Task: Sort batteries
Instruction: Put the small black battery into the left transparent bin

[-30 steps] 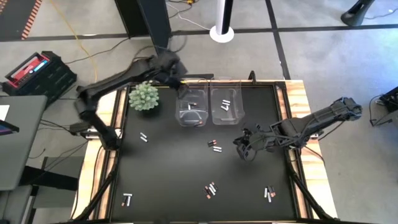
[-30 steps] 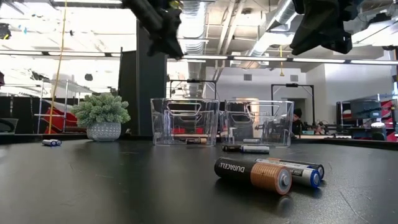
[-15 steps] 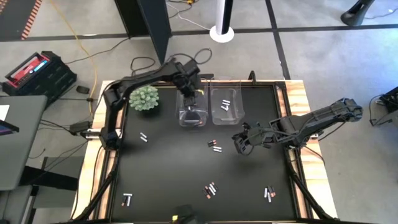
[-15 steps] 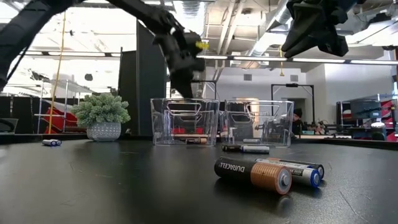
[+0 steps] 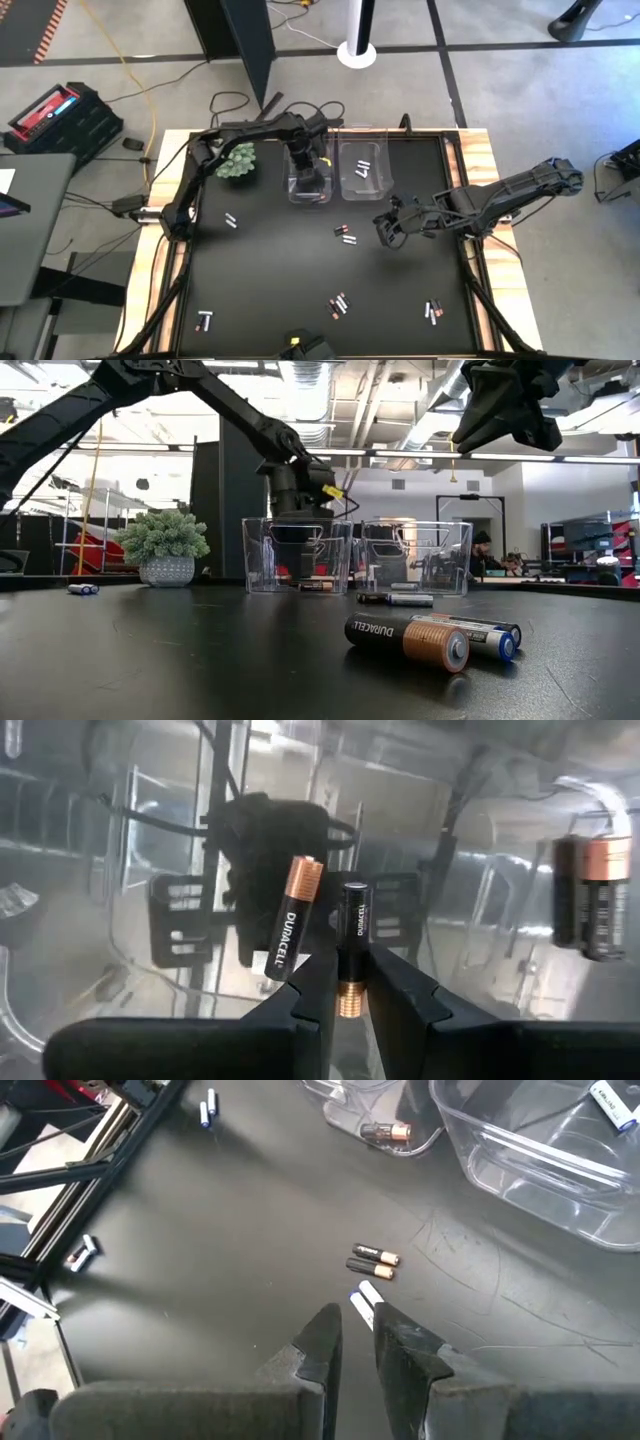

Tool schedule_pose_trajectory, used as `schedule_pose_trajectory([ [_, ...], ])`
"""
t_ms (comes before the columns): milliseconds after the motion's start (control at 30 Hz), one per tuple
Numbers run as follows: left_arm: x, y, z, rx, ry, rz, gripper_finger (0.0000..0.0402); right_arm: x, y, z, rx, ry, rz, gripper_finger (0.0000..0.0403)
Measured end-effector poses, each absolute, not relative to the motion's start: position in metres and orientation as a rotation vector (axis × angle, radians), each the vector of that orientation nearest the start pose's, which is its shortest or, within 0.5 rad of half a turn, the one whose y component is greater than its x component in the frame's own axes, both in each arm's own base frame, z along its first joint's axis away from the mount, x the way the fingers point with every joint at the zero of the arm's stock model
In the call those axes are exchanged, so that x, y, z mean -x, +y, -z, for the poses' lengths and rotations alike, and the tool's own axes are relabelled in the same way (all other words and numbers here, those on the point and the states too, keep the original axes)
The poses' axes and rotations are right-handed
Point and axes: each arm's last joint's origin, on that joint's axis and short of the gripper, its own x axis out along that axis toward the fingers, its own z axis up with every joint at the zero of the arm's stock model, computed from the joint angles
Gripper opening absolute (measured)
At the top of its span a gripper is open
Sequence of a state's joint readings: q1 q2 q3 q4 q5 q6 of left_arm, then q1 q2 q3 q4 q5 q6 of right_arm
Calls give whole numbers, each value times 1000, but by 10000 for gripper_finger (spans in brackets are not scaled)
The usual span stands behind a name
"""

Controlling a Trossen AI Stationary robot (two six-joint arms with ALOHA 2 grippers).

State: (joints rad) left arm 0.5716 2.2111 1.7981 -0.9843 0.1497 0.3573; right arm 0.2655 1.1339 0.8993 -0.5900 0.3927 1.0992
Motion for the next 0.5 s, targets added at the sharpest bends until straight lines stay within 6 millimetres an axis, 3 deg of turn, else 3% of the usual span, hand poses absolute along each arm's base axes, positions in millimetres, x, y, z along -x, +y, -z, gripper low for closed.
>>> schedule_pose_trajectory([
  [267, -375, 236, -179, 187, 1336, -117, 107, -220, 45, -275, -777, 611, 538, 82],
  [500, -374, 236, -186, 259, 1343, -181, 115, -221, 40, -275, -772, 606, 553, 82],
])
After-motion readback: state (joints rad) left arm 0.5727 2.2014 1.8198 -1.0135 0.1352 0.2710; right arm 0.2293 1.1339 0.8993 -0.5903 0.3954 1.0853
